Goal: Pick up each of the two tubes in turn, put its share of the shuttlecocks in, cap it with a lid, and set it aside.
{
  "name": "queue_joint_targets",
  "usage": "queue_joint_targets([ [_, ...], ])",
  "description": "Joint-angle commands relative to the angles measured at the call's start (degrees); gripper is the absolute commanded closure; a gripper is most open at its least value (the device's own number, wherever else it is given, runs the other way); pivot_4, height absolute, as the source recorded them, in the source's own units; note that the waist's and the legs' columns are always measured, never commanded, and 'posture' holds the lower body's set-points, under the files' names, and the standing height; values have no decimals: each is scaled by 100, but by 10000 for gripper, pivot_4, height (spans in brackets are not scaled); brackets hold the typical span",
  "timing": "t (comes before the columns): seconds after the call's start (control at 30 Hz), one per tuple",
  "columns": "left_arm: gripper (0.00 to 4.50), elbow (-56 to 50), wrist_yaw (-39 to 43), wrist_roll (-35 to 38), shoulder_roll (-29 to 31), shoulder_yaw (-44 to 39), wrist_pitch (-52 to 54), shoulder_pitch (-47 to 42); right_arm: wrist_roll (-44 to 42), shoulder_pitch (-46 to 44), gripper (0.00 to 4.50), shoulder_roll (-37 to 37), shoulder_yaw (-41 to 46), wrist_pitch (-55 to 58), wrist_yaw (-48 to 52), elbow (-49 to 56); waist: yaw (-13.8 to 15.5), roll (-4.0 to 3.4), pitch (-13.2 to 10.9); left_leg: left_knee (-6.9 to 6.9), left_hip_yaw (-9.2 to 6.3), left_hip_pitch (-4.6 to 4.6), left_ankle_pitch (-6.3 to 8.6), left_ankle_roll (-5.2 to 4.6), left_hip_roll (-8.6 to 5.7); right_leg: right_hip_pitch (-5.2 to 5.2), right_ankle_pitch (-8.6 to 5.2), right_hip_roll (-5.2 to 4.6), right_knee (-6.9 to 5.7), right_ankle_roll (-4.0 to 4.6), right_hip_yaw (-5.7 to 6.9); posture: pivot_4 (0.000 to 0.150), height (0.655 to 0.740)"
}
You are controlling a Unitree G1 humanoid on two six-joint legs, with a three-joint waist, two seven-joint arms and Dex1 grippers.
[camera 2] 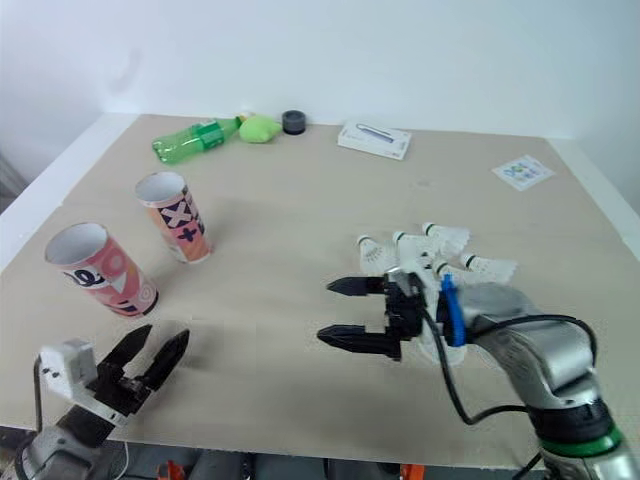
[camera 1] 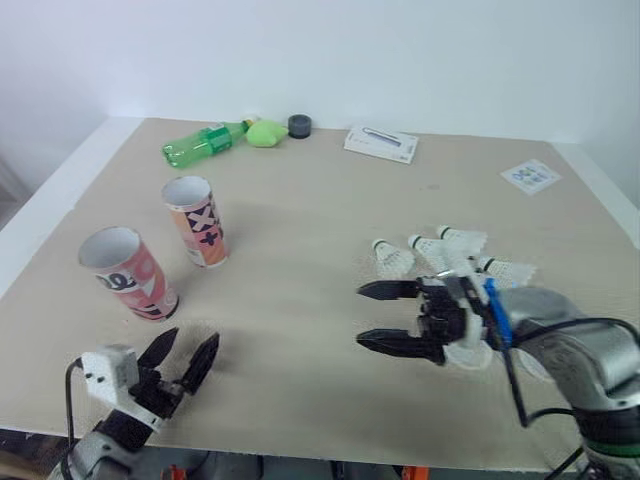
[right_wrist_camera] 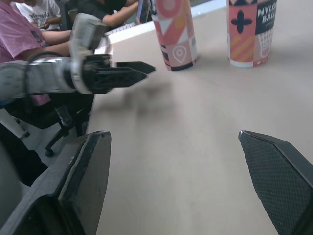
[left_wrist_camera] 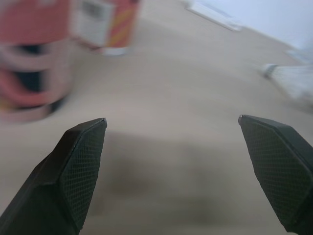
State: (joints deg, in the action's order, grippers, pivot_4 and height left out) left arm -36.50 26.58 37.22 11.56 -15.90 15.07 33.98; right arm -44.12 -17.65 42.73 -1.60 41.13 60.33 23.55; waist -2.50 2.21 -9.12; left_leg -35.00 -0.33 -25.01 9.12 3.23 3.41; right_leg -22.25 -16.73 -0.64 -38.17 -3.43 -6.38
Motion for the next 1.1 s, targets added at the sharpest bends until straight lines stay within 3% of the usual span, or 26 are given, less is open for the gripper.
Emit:
queue_joint_targets([
  [0.03,353,210,8,-353,-215,-321,-752,268,521,-439,0,-333,-222,-500,-155,-393,13,-3,-2,-2,1,-5,0,0,1,-6,2,0,0,0,0,1500,7294],
  [0.27,353,846,-88,-831,-152,-726,-1425,91,841,-598,0,-637,-295,-880,-251,-601,-15,0,-3,-4,2,-9,1,1,4,-12,3,4,0,2,0,1500,7294],
  [0.47,353,1222,-453,-1228,44,-862,-1643,-636,918,-365,0,-676,-250,-1008,-221,-467,-9,0,-2,-4,2,-9,0,1,11,-9,7,9,-1,6,2,1500,7294],
  [1.1,353,1898,-701,-1205,896,-823,-883,-2558,718,-120,0,-788,6,-938,-632,-32,-10,-2,-3,-4,-4,-7,-4,4,24,-10,38,31,-12,0,2,1500,7294],
])
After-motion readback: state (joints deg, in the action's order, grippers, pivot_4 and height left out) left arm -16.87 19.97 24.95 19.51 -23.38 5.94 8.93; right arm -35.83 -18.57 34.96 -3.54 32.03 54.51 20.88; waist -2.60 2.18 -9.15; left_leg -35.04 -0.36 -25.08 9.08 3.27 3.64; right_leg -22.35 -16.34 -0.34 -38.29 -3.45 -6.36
